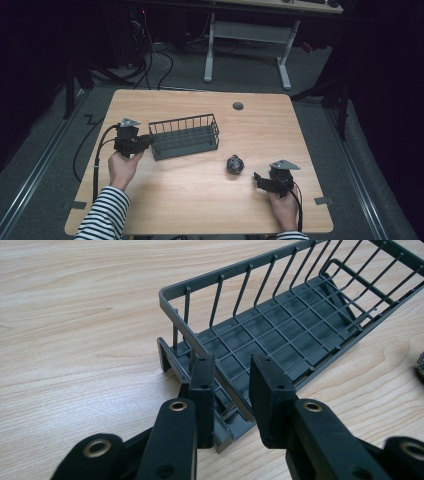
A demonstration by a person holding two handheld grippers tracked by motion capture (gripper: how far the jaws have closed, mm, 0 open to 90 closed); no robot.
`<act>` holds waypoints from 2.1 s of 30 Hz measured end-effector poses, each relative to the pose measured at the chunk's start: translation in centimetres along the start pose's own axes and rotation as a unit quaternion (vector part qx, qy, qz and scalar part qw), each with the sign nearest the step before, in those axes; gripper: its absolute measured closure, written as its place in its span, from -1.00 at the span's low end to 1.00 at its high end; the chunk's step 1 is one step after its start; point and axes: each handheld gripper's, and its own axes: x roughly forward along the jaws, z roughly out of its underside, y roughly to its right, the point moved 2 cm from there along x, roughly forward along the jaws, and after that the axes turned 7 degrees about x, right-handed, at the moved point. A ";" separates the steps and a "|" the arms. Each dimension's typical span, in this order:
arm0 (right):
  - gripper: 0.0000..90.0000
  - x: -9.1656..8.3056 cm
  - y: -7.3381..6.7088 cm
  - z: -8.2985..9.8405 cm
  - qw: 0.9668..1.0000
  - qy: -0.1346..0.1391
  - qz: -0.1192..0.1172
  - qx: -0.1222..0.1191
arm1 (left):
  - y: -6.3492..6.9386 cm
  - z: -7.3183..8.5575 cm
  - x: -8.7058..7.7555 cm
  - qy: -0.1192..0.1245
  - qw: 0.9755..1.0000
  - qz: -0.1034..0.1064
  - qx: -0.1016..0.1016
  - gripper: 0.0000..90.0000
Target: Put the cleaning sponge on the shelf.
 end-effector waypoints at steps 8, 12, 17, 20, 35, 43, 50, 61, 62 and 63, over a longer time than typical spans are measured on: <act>-0.44 0.0 0.0 0.0 1.000 0.000 0.000 0.000 | 0.7 0.0 -0.1 -0.007 1.000 0.007 0.008 0.62; -0.44 0.0 0.0 0.0 1.000 0.000 0.000 0.000 | 1.2 0.1 -0.2 -0.007 1.000 0.012 0.011 0.62; -0.44 0.0 0.0 0.0 1.000 0.000 0.000 0.000 | 1.9 0.2 -0.3 -0.011 1.000 0.016 0.020 0.62; -0.44 0.0 0.0 0.0 1.000 0.000 0.000 0.000 | 2.2 0.3 -0.3 -0.010 0.999 0.020 0.023 0.62; -0.44 0.0 0.0 0.0 1.000 0.000 0.000 0.000 | 3.1 0.7 -0.5 -0.007 0.999 0.023 0.030 0.58; -0.44 0.0 0.0 0.0 1.000 0.000 0.000 0.000 | 2.9 0.8 -0.8 0.006 1.000 0.017 0.022 0.25; -0.44 0.0 0.0 0.0 1.000 0.000 0.000 0.000 | 2.2 1.1 -2.1 0.026 0.999 0.018 0.010 0.13; -0.44 0.0 0.0 0.0 1.000 0.000 0.001 0.000 | 0.7 2.8 -4.2 0.041 0.999 0.001 0.002 0.07; -0.43 0.0 0.0 0.0 1.000 0.000 0.001 0.000 | 0.6 3.0 -4.3 0.043 0.999 0.000 -0.001 0.07; -0.44 0.0 0.0 0.0 1.000 0.000 0.001 0.000 | 0.5 3.1 -4.4 0.042 0.999 -0.002 -0.001 0.06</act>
